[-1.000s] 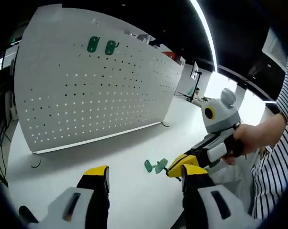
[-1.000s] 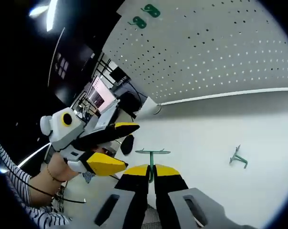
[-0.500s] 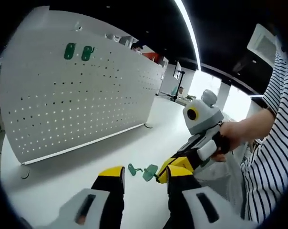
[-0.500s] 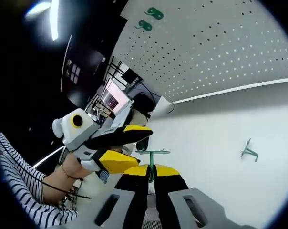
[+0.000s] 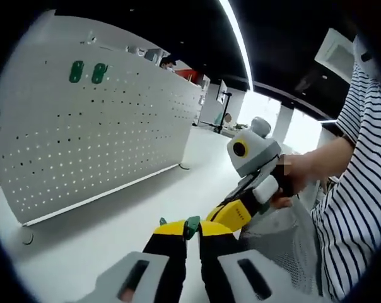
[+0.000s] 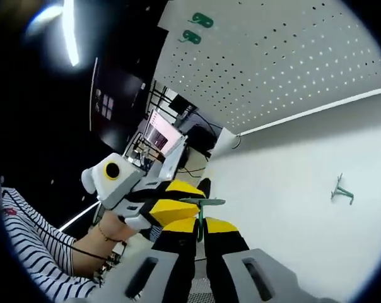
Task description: Insert the hook assembly into the mounting plate slot until the hook locks in place.
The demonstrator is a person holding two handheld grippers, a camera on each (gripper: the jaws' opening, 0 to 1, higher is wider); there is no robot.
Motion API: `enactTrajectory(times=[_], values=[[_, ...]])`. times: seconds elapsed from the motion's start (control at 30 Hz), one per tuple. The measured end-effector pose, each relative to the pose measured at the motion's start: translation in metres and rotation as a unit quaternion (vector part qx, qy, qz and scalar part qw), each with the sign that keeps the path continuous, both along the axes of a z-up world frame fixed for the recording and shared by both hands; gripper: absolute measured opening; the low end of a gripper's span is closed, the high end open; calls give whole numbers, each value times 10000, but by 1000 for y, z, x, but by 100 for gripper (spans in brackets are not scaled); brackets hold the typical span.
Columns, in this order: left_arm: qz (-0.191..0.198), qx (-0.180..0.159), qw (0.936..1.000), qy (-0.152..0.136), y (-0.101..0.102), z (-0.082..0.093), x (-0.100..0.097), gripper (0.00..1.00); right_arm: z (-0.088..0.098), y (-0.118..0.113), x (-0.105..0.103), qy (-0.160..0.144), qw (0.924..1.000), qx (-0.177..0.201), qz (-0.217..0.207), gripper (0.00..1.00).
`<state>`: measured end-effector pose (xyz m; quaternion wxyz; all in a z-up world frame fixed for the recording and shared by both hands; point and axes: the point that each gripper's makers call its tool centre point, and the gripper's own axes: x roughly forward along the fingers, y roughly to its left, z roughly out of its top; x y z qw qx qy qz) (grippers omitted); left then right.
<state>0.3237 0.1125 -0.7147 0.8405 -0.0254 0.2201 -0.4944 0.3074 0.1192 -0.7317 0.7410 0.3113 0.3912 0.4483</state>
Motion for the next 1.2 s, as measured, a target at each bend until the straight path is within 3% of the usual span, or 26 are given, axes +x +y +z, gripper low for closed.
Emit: enactTrajectory(times=[0.27,0.37,0.5,0.63,0.7,0.73,0.8,0.9,0.97,1.07,1.2], values=[[-144,389,9990,-165,3,-4,-2,4,-3,6,-4,-43,9999,-80,147,1],[74,453,9989,108,7,-11,1,4,-5,6,-2,-412,9986,-268,169,2],[225,699,9969,275,10,-21,5,3,-8,-1,6,-715,9956,-603,55,2],[378,813,9950,431,13,-26,8,3,1,-12,18,-900,9935,-675,-178,2],[919,1054,9870,787,31,-37,16,3,4,-19,24,-1220,9880,-919,-225,2],[1299,1138,9795,1034,44,-44,22,3,7,-22,26,-1483,9832,-1041,-214,2],[1735,990,9699,1392,57,-49,28,3,9,-23,27,-1663,9781,-1240,-187,2],[1888,661,9673,1560,61,-44,30,2,10,-21,27,-1900,9706,-1473,-123,2],[1964,758,9649,1569,67,-44,30,2,14,-16,26,-2216,9617,-1611,-22,2],[2097,797,9590,1731,72,-47,28,2,20,-1,21,-2366,9583,-1598,51,1],[2200,221,9515,2137,63,-39,23,1,16,11,18,-2557,9499,-1773,299,5]])
